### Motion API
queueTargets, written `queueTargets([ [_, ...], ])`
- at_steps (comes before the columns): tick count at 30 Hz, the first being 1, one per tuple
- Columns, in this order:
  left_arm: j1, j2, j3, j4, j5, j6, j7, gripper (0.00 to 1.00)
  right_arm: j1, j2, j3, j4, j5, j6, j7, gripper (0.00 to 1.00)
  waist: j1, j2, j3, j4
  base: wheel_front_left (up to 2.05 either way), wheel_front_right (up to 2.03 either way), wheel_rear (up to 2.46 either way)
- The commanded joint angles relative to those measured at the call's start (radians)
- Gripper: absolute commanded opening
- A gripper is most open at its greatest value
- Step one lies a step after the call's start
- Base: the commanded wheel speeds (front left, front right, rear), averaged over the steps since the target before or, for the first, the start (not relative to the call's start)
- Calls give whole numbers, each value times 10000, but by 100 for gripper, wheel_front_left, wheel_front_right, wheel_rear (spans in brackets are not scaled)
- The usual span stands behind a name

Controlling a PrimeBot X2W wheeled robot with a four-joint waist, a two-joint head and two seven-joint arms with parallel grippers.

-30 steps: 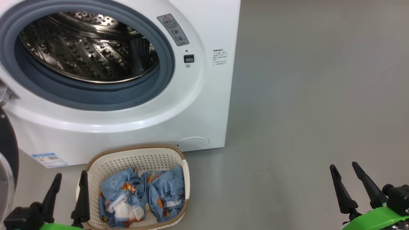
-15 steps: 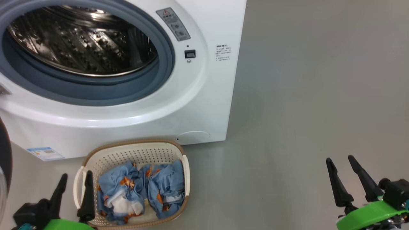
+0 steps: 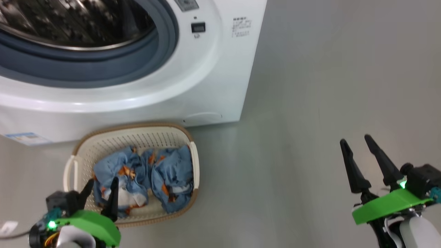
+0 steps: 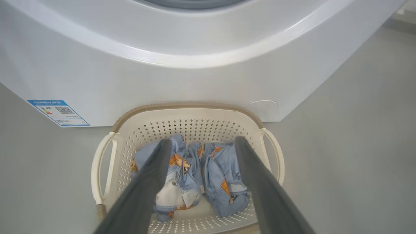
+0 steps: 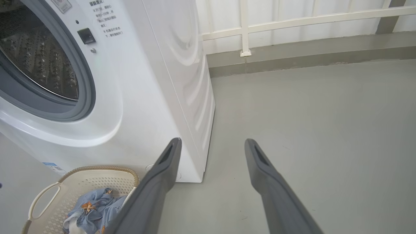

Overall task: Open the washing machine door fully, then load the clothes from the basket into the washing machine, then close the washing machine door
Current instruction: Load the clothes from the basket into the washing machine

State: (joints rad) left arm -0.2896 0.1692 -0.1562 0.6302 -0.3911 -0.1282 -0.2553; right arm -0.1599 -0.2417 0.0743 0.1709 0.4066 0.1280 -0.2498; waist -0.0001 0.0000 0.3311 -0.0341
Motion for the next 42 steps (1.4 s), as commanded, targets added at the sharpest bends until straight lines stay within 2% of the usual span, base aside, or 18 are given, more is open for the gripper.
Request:
queueTargets([
  [1,-543,277,163,288,22,-25,-65,100,-186,-69,192,-279,-123,27,-120,100,1,0,870,-150,0,0,0],
  [12,-3297,578,-839,3847,-216,-25,-65,100,-1073,19,356,-602,-266,27,-120,100,1,0,2544,-454,0,0,0],
  [20,-4678,661,-1594,5383,-474,-25,99,100,-1505,69,419,-777,-334,27,-120,100,1,0,3430,-528,0,0,0],
  [29,-5708,908,-2393,6097,-845,-25,642,100,-1990,108,587,-993,-445,27,-120,100,1,0,4285,-580,0,0,0],
  [42,-6374,1234,-3042,6455,-1292,-25,1662,100,-2296,157,773,-1199,-478,27,-120,100,1,0,4854,-755,0,0,0],
])
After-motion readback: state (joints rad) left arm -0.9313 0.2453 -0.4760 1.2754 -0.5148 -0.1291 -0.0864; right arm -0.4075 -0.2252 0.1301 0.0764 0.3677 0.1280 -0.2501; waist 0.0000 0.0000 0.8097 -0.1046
